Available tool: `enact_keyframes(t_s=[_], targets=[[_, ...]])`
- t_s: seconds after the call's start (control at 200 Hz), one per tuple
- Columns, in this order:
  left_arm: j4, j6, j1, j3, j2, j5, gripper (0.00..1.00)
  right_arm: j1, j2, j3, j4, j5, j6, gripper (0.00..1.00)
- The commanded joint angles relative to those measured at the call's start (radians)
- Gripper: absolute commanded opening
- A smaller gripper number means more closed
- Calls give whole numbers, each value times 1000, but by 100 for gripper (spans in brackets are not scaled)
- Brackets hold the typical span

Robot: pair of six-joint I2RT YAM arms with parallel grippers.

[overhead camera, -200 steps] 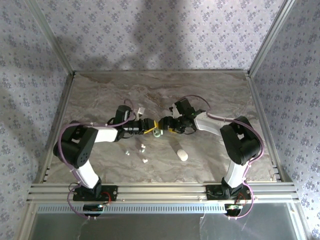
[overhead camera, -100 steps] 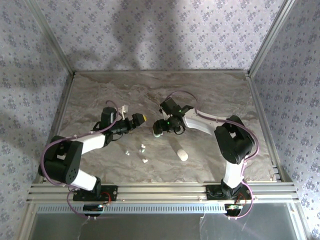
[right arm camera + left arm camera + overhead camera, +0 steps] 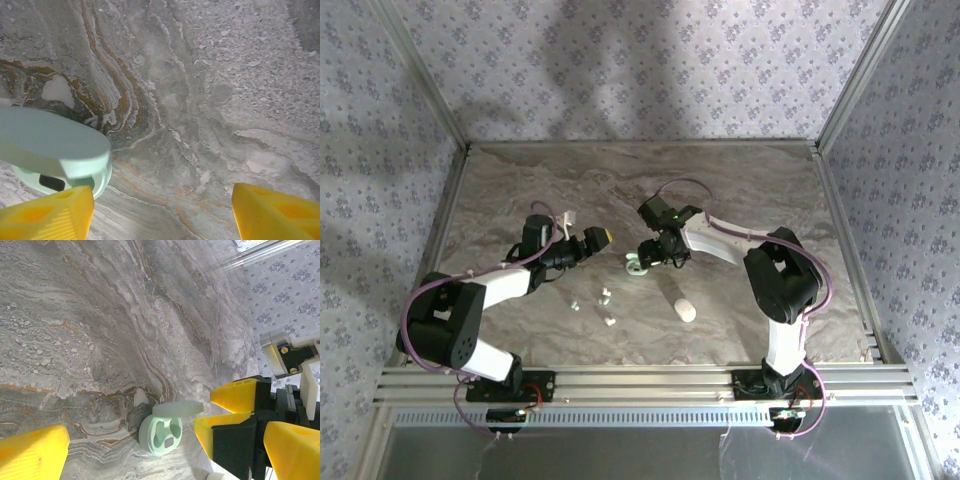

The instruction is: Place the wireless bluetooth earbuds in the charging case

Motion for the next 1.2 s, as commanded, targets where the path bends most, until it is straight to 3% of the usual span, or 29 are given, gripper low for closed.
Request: enact_keyframes(t_s=[0.0,0.44,0.65,0.899,1.194], targets=[[3,17,6,-8,-7,-3,100,-11,21,37,-45,33,-18,75],[3,21,36,-67,-83,-98,100,64,-147,-38,-19,0,19,74],[21,-1,91,-115,-117,-128,100,169,-169,-81,98,-168,66,64],[33,-16,115,-128,-120,-121,100,248,-114,-178,348,-315,309,57],[35,-25,123,-132,-131,-113,100,294,-72,-264,544,-277,512,51]])
